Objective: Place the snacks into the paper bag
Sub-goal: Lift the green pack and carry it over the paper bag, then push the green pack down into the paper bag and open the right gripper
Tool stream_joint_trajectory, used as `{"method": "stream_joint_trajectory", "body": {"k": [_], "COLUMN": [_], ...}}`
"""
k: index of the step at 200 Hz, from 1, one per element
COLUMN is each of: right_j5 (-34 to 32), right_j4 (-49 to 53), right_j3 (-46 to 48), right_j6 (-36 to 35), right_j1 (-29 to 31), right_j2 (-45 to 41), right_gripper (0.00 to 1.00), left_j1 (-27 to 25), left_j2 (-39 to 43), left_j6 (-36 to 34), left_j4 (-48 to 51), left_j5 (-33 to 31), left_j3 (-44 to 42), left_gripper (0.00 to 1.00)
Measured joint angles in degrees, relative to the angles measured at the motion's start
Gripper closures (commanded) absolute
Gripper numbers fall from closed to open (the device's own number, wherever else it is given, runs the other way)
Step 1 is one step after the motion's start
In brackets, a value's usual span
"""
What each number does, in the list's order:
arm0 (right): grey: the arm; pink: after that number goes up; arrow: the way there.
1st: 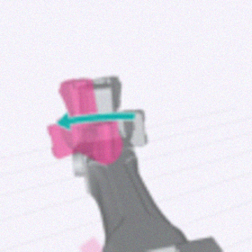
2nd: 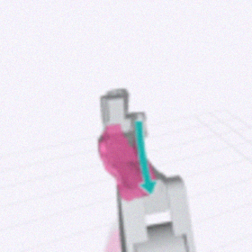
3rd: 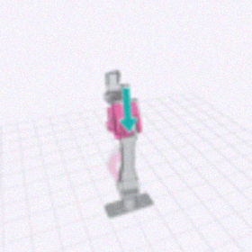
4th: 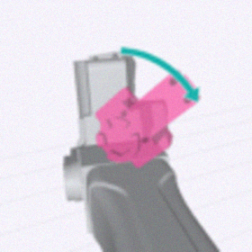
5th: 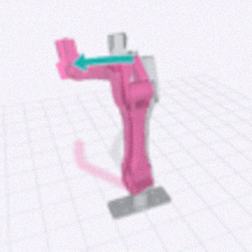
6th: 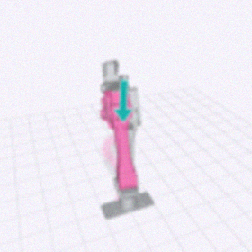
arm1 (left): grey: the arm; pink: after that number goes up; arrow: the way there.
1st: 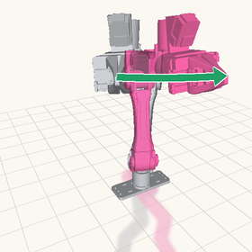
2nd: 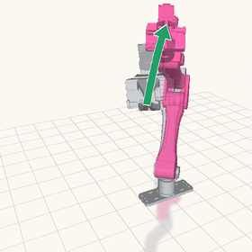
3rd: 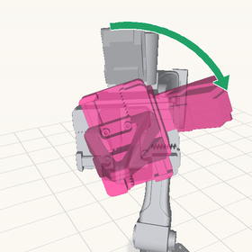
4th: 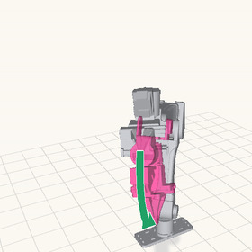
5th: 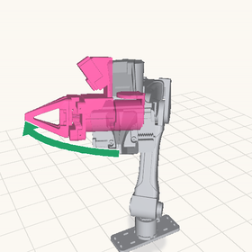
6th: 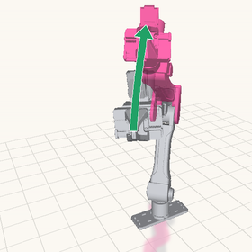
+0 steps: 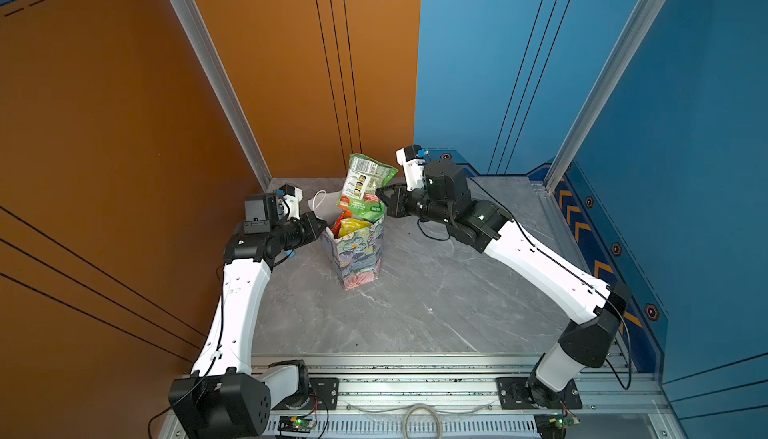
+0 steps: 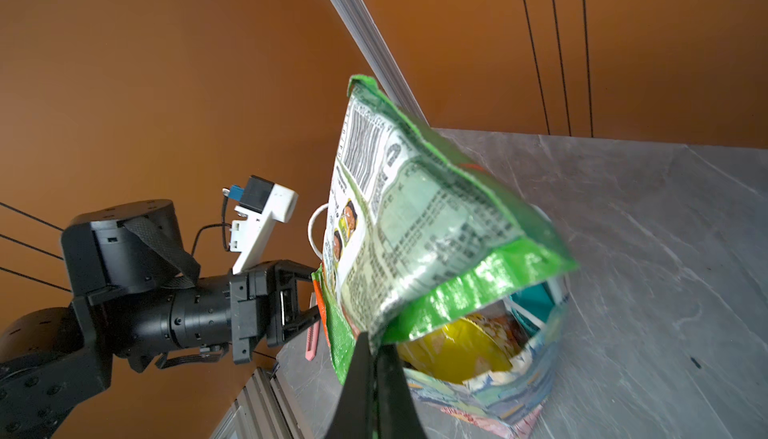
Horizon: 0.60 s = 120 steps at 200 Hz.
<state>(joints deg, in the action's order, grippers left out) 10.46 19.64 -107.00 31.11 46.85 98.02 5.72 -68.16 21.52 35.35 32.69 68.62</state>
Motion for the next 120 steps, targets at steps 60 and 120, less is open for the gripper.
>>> {"method": "stream_joint_trajectory", "body": {"k": [60,120], "right_j5": [2.5,3.3], "right_j4": [9.1,17.2], "right_j3": [-18.0,-21.8], "right_j6": [-4.2,-6.6], "right_j1": [0.2,-1.4], "right_j2": [13.2,20.6], "right_gripper": [1.0,1.0], "left_j1": [0.0,0.0], "left_j2": [0.0,0.0], "left_j6": [0.0,0.0], "left_j4": [0.0,0.0], "left_j5": [0.0,0.0], "left_j3": [0.0,0.0], "left_gripper": [1.0,1.0]}}
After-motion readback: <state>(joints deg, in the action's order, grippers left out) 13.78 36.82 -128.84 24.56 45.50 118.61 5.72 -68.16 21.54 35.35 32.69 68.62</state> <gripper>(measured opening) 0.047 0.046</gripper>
